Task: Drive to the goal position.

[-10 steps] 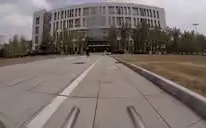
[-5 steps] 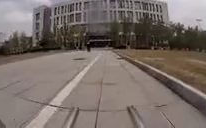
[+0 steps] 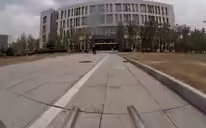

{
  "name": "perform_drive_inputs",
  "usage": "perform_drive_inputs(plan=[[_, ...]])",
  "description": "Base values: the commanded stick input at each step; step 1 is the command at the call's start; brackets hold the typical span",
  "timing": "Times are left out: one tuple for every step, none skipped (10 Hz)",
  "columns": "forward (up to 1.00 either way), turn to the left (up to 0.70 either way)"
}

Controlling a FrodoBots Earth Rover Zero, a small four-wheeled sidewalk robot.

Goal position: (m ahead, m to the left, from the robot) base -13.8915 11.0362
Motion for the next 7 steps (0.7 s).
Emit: perform_drive_inputs(plan=[[0.00,0.70],[0.00,0.70],[0.00,0.70],[0.00,0.70],[0.00,0.70],[0.00,0.70],[0.00,0.70]])
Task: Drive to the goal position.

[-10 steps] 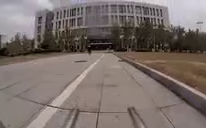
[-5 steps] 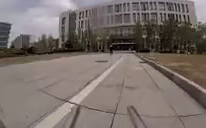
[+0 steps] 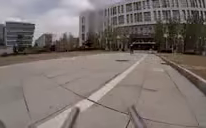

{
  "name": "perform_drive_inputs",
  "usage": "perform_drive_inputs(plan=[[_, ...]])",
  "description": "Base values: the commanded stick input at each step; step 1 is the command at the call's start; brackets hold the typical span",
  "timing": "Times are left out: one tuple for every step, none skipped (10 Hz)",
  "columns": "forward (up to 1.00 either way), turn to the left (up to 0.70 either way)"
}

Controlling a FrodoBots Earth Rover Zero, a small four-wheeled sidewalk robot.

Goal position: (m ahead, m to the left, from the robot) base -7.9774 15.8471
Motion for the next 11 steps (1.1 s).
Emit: perform_drive_inputs(plan=[[0.00,0.70],[0.00,0.70],[0.00,0.70],[0.00,0.70],[0.00,0.70],[0.00,0.70],[0.00,0.70],[0.00,0.70],[0.00,0.70],[0.00,0.70],[0.00,0.70]])
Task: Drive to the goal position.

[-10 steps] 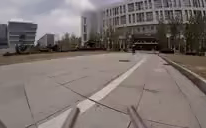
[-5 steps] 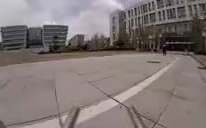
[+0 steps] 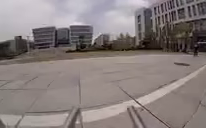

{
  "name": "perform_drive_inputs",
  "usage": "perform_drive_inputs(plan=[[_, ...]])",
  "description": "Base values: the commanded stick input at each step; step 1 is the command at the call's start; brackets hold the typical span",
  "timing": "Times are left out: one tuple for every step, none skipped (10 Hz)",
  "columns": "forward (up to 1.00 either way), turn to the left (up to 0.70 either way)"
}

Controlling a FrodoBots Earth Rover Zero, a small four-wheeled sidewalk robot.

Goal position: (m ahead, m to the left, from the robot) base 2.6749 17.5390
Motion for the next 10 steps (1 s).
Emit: perform_drive_inputs(plan=[[0.00,0.70],[0.00,0.70],[0.00,0.70],[0.00,0.70],[0.00,0.70],[0.00,0.70],[0.00,0.70],[0.00,0.70],[0.00,0.70],[0.00,0.70]])
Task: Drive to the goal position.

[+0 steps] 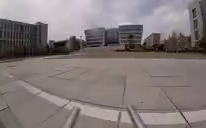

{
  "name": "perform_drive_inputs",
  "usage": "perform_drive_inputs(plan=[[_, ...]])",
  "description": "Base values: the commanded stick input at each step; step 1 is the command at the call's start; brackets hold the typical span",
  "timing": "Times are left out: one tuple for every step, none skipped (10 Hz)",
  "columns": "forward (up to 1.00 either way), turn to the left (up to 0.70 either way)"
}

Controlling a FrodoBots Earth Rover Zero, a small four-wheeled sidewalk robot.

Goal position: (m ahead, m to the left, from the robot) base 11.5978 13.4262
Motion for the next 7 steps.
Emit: perform_drive_inputs(plan=[[0.00,0.70],[0.00,0.70],[0.00,0.70],[0.00,0.70],[0.00,0.70],[0.00,0.70],[0.00,0.70]])
